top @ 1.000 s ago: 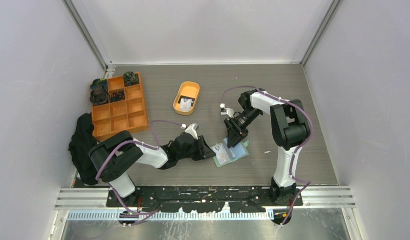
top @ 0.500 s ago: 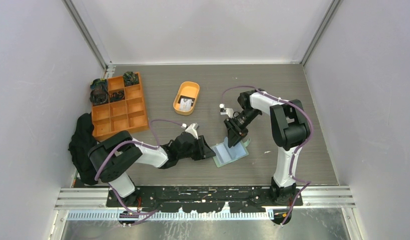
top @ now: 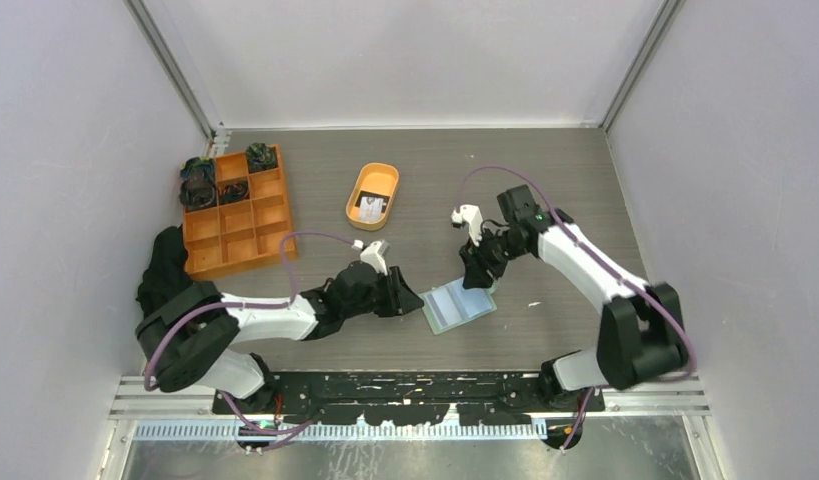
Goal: Put the credit cards into the card holder
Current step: Open the card holder at the center of the board.
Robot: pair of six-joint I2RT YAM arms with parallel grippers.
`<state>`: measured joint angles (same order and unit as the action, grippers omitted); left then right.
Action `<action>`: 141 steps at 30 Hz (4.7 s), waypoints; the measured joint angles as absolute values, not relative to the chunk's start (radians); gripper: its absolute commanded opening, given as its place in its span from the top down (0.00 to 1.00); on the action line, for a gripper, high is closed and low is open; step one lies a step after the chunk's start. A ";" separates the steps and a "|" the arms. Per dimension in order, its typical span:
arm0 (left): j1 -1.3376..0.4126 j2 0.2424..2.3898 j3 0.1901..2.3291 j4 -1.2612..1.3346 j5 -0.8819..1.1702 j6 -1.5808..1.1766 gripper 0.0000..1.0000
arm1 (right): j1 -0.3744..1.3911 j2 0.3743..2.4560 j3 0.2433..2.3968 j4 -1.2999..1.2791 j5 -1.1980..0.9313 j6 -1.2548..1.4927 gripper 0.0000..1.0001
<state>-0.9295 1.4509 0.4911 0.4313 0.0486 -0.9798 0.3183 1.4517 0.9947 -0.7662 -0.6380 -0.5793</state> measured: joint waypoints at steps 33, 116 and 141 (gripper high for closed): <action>-0.936 1.682 0.510 0.699 0.150 -1.076 0.69 | 0.522 1.506 0.828 -0.704 -0.536 -1.037 0.54; -0.978 1.702 0.661 0.450 0.064 -1.050 0.61 | 0.338 1.617 0.939 -0.839 -0.324 -1.014 0.49; -1.006 1.686 0.707 0.391 0.046 -1.044 0.64 | 0.341 1.623 0.944 -0.847 -0.323 -1.014 0.50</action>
